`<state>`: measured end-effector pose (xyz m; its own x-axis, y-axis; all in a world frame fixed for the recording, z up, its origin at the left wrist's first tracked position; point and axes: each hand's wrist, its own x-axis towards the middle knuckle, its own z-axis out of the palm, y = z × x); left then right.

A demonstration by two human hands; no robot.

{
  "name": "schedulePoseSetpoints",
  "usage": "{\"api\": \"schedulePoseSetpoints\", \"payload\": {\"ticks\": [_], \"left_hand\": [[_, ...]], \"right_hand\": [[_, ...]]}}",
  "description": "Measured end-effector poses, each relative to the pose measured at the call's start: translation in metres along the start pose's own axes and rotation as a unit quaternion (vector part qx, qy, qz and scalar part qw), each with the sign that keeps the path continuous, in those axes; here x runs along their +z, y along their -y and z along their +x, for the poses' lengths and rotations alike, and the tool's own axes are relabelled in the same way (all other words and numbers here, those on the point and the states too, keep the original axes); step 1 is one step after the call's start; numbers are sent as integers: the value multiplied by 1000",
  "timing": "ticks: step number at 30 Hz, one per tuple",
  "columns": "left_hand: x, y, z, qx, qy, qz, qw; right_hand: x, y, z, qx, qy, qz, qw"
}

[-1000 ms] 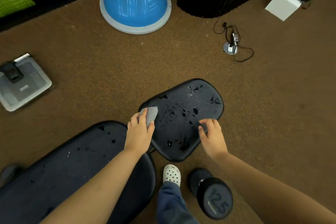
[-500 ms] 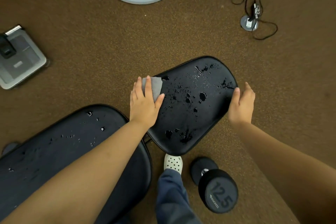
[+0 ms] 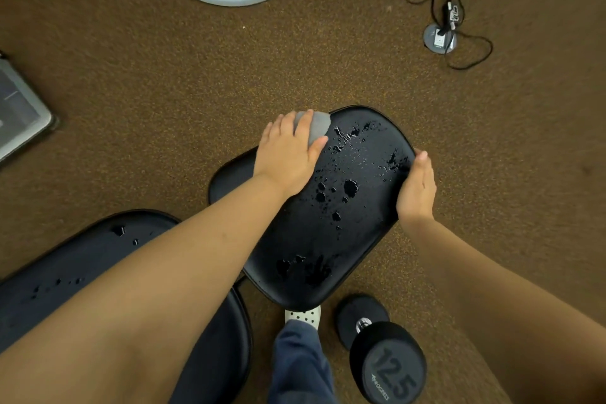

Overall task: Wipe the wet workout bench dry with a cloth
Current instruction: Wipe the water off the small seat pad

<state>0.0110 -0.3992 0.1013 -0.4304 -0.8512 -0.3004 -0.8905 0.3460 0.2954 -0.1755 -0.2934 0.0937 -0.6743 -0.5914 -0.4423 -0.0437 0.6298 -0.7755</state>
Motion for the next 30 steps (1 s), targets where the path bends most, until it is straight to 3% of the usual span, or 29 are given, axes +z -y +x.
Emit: {"api": "schedulePoseSetpoints", "payload": {"ticks": [6,13,21,26,30], "left_hand": [[4,-55,41,39,-2,6,999],[18,-104,43,181,33,25,983],[45,-104,-31,197,17,47,979],[58,-72,-100,206,21,64,976],[62,-32,-164,156,28,68,985]], "right_hand": [[3,-10,6,28,-5,91,995],[1,-10,9,55,12,154,986],[-13,-6,13,76,54,199,976],[-18,0,12,92,84,154,980],[-15,6,4,113,76,104,985]]}}
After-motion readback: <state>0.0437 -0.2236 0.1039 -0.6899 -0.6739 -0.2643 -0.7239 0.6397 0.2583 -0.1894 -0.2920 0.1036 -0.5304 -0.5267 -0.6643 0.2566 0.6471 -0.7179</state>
